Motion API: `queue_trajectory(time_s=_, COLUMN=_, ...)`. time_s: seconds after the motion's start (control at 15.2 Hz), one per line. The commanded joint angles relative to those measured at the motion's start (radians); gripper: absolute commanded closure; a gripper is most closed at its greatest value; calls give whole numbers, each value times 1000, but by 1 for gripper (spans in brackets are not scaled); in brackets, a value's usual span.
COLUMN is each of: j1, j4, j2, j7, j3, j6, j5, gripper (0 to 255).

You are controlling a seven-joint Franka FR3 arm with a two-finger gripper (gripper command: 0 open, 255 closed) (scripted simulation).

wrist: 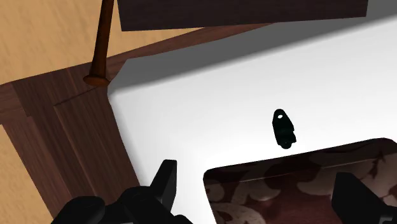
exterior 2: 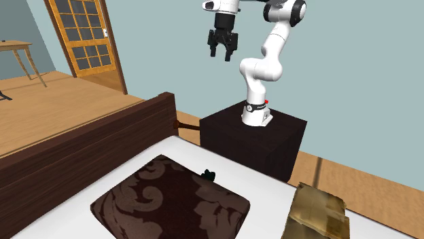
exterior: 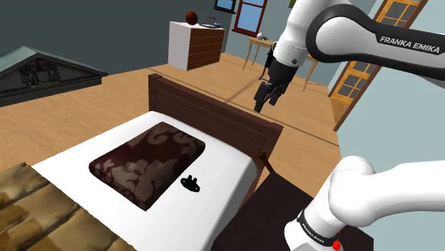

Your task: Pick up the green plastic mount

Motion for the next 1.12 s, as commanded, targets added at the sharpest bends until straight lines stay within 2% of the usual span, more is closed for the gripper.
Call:
queue_trajectory(time_s=0.0, j1=0, j4=0, j2=0, j7=0, j3=0, j6=0, j5=0, gripper=0)
queue_trajectory(time_s=0.53, j1=19, j4=-126, j2=162, j7=7, j3=22, j6=261, j5=14, gripper=0)
queue_trajectory(time_s=1.06, j1=33, j4=-171, j2=409, j7=18, j3=48, j6=524, j5=16, gripper=0)
